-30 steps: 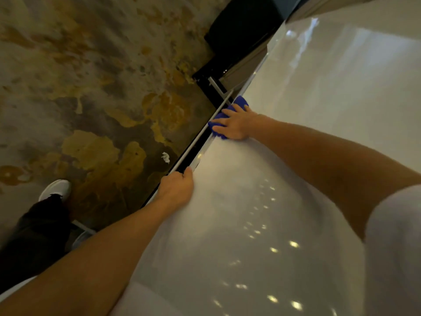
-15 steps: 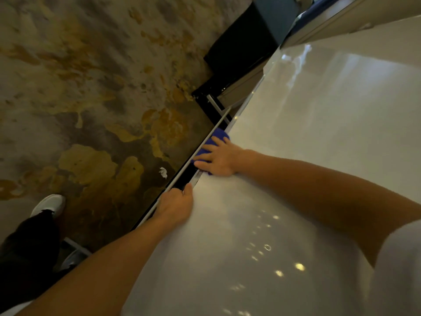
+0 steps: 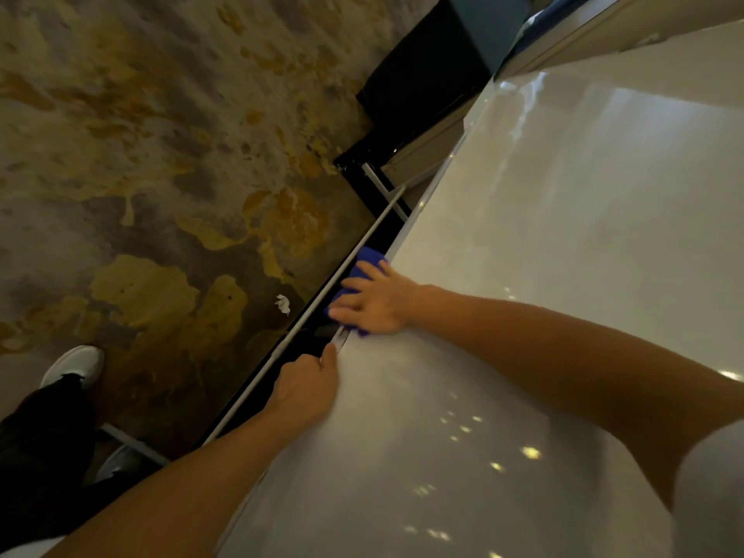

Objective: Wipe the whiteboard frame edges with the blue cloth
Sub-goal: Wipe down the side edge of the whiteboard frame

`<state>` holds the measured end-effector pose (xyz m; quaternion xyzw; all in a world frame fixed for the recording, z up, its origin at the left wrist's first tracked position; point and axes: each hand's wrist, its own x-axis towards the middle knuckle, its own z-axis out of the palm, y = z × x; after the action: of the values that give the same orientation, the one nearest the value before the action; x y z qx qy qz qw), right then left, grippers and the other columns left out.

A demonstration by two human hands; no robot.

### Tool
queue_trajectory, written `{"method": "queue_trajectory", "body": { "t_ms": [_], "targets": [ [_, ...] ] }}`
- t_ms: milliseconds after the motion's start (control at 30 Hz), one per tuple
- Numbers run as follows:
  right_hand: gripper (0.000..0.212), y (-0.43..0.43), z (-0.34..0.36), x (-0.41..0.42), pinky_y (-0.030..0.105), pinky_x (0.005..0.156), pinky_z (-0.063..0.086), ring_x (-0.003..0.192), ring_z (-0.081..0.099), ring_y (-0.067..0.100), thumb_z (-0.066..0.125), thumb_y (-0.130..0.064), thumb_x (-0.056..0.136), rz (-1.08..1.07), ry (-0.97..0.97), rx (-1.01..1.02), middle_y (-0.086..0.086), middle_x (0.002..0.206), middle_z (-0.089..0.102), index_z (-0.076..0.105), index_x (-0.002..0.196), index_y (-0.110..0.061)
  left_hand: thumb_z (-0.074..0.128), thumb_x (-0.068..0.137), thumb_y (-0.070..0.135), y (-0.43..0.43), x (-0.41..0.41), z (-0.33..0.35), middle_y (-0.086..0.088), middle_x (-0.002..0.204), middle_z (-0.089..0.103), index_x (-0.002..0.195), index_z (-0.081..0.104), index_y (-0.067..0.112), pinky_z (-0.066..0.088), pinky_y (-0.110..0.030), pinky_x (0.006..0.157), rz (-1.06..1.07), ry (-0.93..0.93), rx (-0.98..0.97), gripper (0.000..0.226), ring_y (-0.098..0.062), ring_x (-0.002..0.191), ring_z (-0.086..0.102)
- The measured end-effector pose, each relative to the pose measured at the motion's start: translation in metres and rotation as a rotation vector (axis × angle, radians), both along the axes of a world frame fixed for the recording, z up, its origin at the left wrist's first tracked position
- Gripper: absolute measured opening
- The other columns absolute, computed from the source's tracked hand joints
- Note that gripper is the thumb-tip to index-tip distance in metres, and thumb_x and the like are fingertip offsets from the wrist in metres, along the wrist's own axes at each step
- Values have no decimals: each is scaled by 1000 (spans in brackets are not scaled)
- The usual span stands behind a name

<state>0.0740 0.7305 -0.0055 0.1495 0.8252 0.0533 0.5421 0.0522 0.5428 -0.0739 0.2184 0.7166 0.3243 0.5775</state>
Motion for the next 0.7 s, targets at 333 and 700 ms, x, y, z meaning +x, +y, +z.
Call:
{"method": "queue_trajectory", "body": {
  "t_ms": [333, 700],
  "targets": [
    [69, -50, -23, 0, 57, 114, -10, 150, -3, 34, 3, -70, 90, -29, 14, -81, -1, 163, 18, 25, 150, -44, 25, 101, 41, -1, 4, 1, -20, 116, 63, 114, 59, 4, 45, -39, 79, 34, -24, -31, 53, -35, 101, 60],
    [68, -3, -32, -4, 60, 112, -16, 147, -17, 38, 4, -68, 94, -152, 69, 211, 4, 165, 8, 24, 152, -39, 26, 87, 71, 13, 11, -10, -14, 104, 66, 102, 67, 9, 51, -39, 82, 24, -111, -104, 75, -28, 92, 62]
  ]
}}
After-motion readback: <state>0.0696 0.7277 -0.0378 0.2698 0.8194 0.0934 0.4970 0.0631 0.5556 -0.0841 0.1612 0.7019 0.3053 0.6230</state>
